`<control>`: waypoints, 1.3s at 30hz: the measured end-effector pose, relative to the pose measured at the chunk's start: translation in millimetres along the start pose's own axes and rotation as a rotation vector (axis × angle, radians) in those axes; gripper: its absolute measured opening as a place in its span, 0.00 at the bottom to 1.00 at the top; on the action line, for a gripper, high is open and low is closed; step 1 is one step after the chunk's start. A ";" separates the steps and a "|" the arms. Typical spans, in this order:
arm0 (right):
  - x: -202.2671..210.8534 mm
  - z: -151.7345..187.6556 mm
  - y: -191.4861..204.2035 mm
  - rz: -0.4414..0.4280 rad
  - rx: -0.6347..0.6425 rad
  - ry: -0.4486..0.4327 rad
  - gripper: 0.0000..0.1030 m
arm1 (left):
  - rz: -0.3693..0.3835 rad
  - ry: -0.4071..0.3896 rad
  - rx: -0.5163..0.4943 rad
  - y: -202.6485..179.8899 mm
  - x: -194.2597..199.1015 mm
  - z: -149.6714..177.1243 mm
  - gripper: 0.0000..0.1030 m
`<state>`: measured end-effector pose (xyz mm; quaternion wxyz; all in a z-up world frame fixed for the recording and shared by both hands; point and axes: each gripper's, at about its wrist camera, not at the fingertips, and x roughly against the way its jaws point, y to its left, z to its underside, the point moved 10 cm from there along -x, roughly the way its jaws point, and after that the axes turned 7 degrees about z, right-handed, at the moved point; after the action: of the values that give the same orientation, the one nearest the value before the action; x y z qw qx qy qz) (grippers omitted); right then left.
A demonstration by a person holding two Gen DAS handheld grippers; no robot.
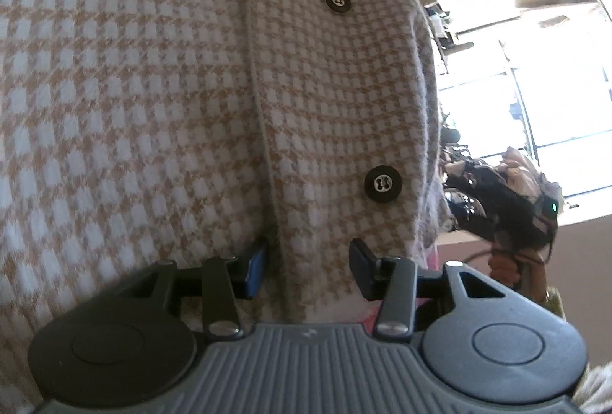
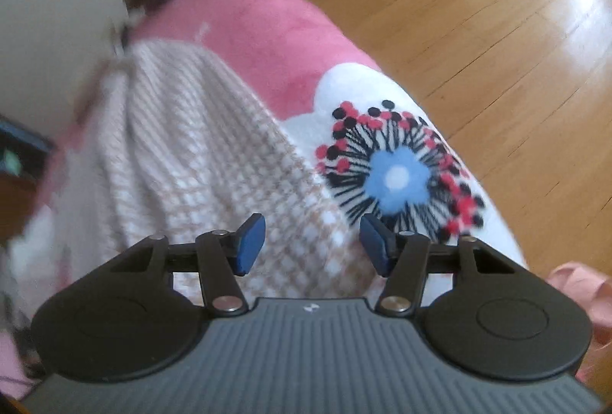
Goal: Fold clothes
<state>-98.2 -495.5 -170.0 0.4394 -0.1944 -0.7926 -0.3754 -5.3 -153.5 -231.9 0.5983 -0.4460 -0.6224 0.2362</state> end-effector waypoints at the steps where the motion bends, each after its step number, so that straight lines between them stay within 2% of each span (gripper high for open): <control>1: 1.0 4.5 -4.6 -0.009 -0.037 0.003 0.53 | -0.008 -0.008 0.005 -0.3 0.3 0.6 0.47; 4: -4.2 15.2 -8.4 -0.060 -0.101 0.027 0.53 | -0.030 -0.032 0.010 -0.4 0.9 2.9 0.47; 7: -10.5 17.2 -4.2 -0.057 -0.083 0.024 0.53 | -0.042 -0.058 0.024 -0.3 0.1 4.1 0.47; 8: -9.0 17.6 -1.2 -0.043 -0.052 0.014 0.47 | -0.045 -0.061 0.025 -0.4 0.1 4.2 0.47; 9: -7.3 19.8 2.5 -0.027 -0.015 0.004 0.33 | -0.047 -0.064 0.026 -0.5 0.0 4.2 0.47; 12: -4.5 25.1 2.7 -0.003 0.026 -0.010 0.15 | -0.052 -0.069 0.034 -1.0 -0.8 3.9 0.49; 16: -3.7 13.5 -5.2 -0.035 -0.030 -0.030 0.07 | -0.059 -0.059 0.039 -2.1 -2.8 2.3 0.51; 20: 32.4 -30.7 -6.5 0.000 0.040 -0.193 0.07 | -0.069 -0.048 0.012 -3.6 -3.0 2.5 0.51; 26: 65.8 -158.1 0.3 0.185 0.201 -0.464 0.07 | -0.060 -0.037 0.031 -2.0 -1.7 1.4 0.51; 28: 62.2 -183.1 -4.6 0.241 0.185 -0.493 0.11 | -0.048 -0.039 0.047 -2.0 -0.3 0.5 0.51; 30: 58.9 -197.2 -13.3 0.282 0.145 -0.507 0.22 | -0.035 -0.041 0.065 -1.9 1.2 -0.3 0.52; 32: 68.3 -185.5 -23.0 0.267 0.093 -0.527 0.22 | -0.009 -0.049 0.092 0.7 4.1 1.2 0.52; 35: 78.3 -146.5 -7.0 0.157 0.102 -0.538 0.22 | 0.028 -0.051 0.126 4.6 6.7 1.1 0.52; 37: 83.6 -110.3 8.5 0.080 0.146 -0.494 0.22 | 0.052 -0.050 0.148 7.1 8.0 0.4 0.52; 39: 84.5 -64.8 29.3 -0.009 0.212 -0.389 0.23 | 0.067 -0.051 0.169 8.8 8.2 -0.4 0.52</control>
<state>-89.2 -528.1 -64.8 0.2948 -0.2123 -0.8983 -0.2473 -1.6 -142.4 -234.8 0.6094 -0.4084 -0.5999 0.3193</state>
